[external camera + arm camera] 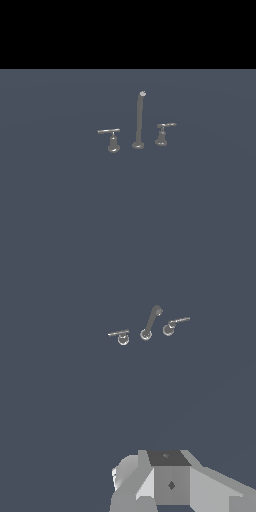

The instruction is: Turn on the faucet by rotating a designated handle.

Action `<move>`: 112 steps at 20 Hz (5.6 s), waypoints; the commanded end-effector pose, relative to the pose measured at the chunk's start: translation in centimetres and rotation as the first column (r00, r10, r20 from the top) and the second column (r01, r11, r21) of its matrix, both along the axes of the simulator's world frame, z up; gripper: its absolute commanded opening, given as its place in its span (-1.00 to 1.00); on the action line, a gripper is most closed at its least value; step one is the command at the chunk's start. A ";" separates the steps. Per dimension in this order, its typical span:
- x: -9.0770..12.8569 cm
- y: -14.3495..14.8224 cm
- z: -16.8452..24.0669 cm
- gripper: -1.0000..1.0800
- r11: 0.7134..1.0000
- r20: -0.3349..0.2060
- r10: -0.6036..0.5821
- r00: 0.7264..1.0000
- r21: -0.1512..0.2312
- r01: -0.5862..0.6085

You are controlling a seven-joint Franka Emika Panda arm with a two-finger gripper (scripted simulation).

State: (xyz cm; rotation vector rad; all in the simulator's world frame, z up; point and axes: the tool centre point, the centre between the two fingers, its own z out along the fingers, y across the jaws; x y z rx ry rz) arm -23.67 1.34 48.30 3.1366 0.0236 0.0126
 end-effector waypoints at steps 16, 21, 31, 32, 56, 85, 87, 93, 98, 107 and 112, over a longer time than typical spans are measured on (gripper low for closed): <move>11.9 -2.5 -4.6 -1.00 0.942 -0.007 -0.336 0.942 0.020 0.336; 15.8 -3.8 -7.2 -1.00 0.893 -0.011 -0.448 0.894 0.023 0.449; 22.8 -6.9 -13.9 -1.00 0.757 -0.018 -0.653 0.757 0.024 0.653; 23.4 -7.2 -14.7 -1.00 0.740 -0.018 -0.671 0.741 0.024 0.672; 32.3 -15.7 -36.0 -1.00 0.287 -0.012 -0.958 0.287 0.007 0.958; 29.7 -18.8 -39.4 -1.00 0.223 -0.008 -0.975 0.223 0.012 0.975; 29.0 -18.9 -39.4 -1.00 0.222 -0.008 -0.975 0.222 0.011 0.975; 27.1 -19.3 -39.4 -1.00 0.218 -0.008 -0.976 0.218 0.007 0.976; 27.0 -19.4 -39.4 -1.00 0.219 -0.001 -0.976 0.219 0.018 0.975; 24.5 -17.7 -39.4 -1.00 0.217 -0.005 -0.976 0.217 0.010 0.976; 23.3 -16.8 -39.4 -1.00 0.215 -0.007 -0.976 0.215 0.006 0.977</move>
